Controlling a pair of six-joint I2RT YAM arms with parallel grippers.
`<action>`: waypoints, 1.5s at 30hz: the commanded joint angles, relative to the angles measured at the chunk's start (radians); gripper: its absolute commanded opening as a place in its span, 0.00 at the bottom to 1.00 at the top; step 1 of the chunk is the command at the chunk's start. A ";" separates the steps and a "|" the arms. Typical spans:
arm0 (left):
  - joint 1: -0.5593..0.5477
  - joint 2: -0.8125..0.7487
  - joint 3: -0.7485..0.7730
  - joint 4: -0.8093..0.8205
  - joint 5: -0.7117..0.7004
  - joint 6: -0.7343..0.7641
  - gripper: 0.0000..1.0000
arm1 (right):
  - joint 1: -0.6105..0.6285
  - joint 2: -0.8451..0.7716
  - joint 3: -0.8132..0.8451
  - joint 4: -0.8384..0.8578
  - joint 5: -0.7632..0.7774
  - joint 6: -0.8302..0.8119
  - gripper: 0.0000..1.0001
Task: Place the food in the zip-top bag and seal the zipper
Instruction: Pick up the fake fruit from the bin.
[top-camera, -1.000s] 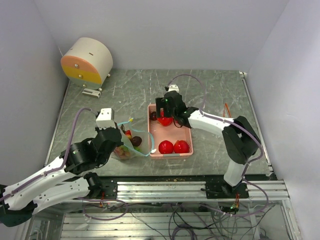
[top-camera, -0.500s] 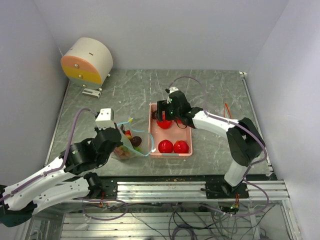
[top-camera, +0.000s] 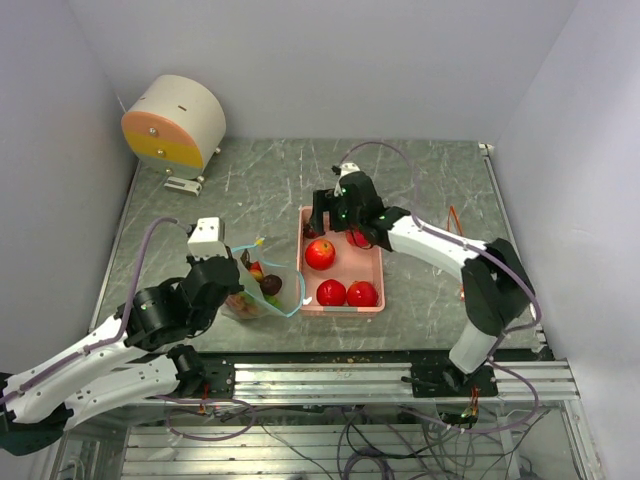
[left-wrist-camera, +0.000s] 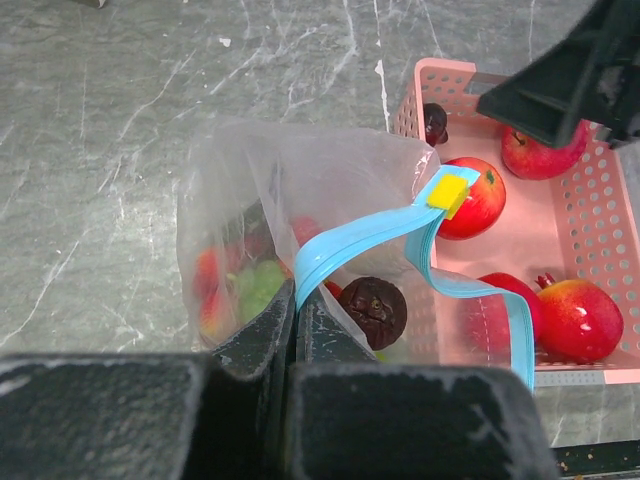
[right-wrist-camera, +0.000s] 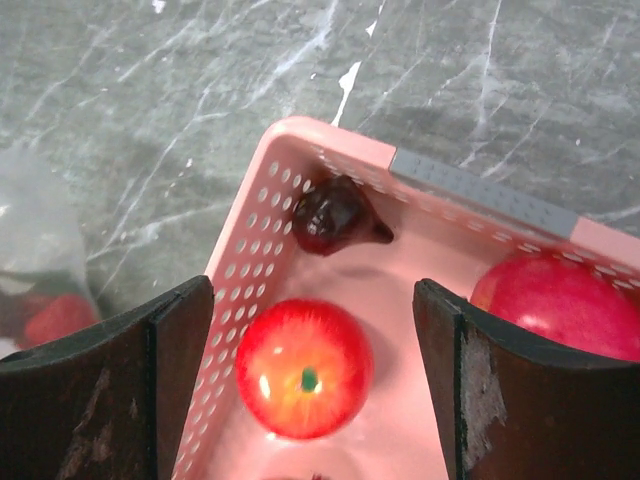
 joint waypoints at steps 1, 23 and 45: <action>0.005 0.004 0.037 -0.003 -0.014 0.004 0.07 | 0.000 0.109 0.056 0.009 0.009 0.004 0.83; 0.004 0.002 0.036 0.011 0.008 0.021 0.07 | 0.047 0.373 0.040 0.251 0.171 0.063 0.78; 0.004 0.021 0.040 0.009 0.001 0.016 0.07 | 0.087 -0.073 -0.217 0.321 0.142 0.031 0.36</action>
